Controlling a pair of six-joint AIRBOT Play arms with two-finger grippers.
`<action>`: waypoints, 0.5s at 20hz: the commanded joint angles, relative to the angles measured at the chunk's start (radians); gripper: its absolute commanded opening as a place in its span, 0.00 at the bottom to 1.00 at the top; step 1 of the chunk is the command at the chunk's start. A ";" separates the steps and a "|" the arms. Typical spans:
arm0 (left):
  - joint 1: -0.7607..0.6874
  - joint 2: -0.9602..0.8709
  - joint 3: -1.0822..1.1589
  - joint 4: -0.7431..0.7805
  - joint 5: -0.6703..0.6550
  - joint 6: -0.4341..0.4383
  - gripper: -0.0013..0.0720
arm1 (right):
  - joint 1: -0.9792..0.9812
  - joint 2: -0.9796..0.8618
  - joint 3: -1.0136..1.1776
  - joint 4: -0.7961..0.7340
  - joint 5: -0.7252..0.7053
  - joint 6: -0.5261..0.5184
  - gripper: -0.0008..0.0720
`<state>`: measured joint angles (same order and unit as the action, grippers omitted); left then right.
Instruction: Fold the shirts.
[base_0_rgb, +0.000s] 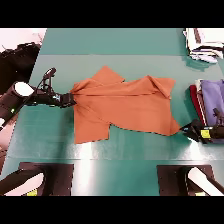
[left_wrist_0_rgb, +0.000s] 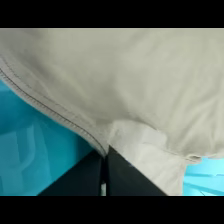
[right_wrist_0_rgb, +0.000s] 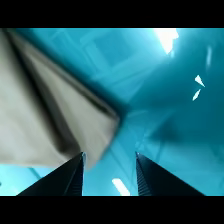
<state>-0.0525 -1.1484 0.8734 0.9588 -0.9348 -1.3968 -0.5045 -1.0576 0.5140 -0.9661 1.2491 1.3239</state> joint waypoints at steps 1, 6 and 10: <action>0.000 0.001 0.002 0.000 -0.001 0.002 0.05 | 0.093 -0.095 0.026 0.032 -0.077 -0.008 0.43; 0.000 0.039 0.016 0.069 -0.025 -0.020 0.05 | 0.229 -0.109 0.114 0.023 -0.089 -0.023 0.03; 0.003 0.214 0.194 0.183 -0.087 -0.047 0.05 | 0.258 0.073 0.306 0.032 -0.040 -0.026 0.03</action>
<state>-0.0517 -1.0321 0.9653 1.0569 -0.9810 -1.4254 -0.2794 -1.0798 0.7021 -0.9459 1.1820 1.3025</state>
